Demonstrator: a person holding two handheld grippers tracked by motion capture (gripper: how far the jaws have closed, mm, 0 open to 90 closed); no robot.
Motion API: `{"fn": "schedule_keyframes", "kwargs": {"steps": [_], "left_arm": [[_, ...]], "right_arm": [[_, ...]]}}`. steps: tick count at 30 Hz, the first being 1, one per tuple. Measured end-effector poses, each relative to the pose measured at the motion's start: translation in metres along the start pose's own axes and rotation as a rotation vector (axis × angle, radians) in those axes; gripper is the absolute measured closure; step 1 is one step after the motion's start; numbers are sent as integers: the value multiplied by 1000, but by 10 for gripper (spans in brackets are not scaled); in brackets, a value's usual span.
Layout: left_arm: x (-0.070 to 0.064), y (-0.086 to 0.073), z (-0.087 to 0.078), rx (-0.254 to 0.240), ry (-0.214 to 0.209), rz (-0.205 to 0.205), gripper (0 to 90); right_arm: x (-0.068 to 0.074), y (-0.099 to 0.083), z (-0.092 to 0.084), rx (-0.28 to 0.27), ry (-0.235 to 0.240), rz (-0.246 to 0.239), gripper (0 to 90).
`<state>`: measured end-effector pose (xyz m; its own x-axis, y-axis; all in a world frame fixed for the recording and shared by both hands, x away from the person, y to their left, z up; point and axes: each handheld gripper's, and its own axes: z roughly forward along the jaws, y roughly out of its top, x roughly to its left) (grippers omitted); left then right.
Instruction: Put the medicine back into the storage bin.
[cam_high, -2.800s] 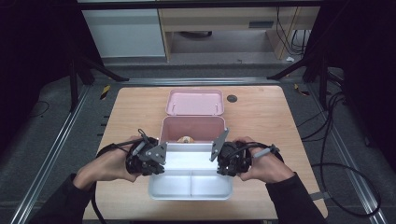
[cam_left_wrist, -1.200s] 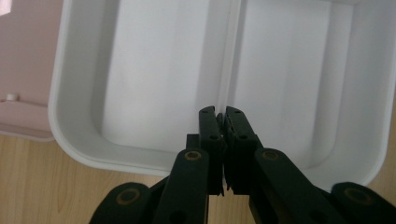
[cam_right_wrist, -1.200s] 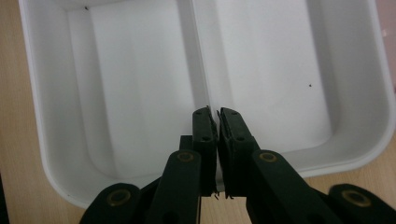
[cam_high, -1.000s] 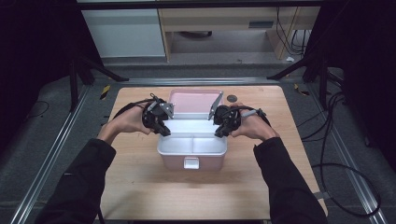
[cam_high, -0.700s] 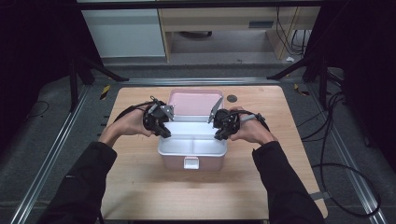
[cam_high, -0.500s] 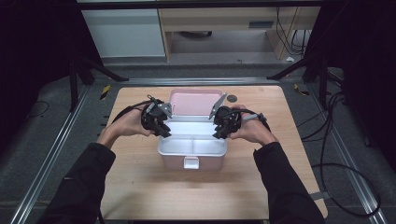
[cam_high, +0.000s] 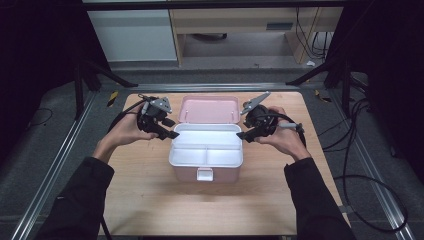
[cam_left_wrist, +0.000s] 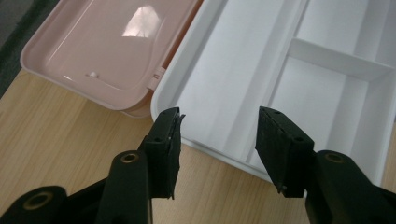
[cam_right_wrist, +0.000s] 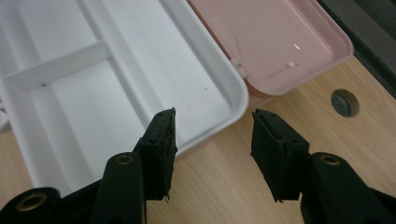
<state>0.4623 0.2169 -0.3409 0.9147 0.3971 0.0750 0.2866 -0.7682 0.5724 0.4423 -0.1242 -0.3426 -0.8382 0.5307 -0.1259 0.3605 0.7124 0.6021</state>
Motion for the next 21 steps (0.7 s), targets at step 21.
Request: {"fn": "schedule_keyframes", "kwargs": {"steps": [21], "left_arm": [[20,-18,-2,-170,134,-261,410]], "right_arm": [[-20,-21,-17,-122,-169,216,403]]}}
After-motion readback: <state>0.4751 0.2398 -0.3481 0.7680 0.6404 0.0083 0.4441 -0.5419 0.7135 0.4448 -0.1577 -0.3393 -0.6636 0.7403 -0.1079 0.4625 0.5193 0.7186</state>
